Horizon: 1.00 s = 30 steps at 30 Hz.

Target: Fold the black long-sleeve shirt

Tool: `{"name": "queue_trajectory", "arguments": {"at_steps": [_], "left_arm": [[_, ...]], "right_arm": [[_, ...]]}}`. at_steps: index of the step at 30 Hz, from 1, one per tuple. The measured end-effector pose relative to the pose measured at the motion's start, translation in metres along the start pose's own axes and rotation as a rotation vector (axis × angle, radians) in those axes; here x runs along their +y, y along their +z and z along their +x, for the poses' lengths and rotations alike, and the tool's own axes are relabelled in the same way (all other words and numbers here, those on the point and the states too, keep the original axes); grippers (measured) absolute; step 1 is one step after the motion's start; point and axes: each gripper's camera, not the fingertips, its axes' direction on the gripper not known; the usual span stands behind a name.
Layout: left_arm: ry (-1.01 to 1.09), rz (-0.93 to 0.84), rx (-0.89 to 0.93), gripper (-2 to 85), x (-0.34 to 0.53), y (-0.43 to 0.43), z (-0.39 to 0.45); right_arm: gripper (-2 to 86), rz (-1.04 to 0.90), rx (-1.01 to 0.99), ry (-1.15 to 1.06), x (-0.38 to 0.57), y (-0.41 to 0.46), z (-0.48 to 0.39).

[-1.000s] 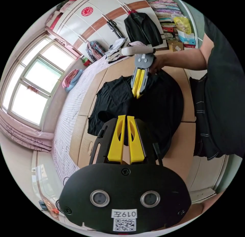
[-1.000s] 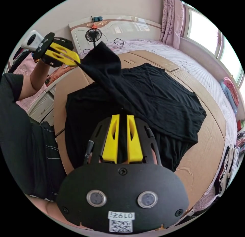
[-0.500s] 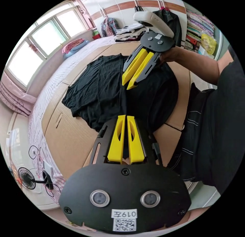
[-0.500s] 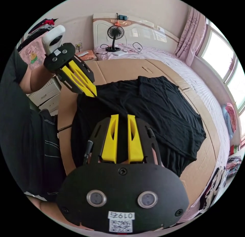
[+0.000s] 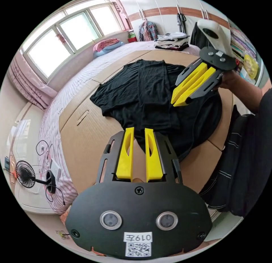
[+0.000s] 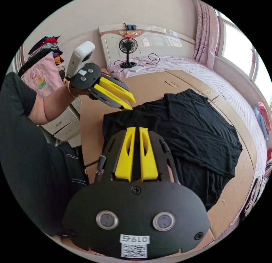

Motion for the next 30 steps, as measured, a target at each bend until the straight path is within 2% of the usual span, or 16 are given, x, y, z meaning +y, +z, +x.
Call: {"name": "queue_trajectory", "arguments": {"at_steps": [4,9,21,30], "left_arm": [[0.092,-0.018,-0.041,4.2,0.001,0.01,0.007],[0.121,0.026,0.055,2.0,0.004,0.012,0.005],[0.031,0.016,0.12,0.7,0.027,-0.004,-0.005],[-0.034,-0.044,0.049,0.7,0.034,0.01,0.0]], "right_arm": [[7.7,-0.044,0.033,0.003,-0.016,0.013,-0.036],[8.2,-0.16,0.195,-0.038,-0.026,0.047,-0.079],[3.0,-0.13,0.296,-0.069,-0.032,0.038,-0.128],[0.9,-0.131,0.216,-0.025,-0.042,0.041,-0.137]]}}
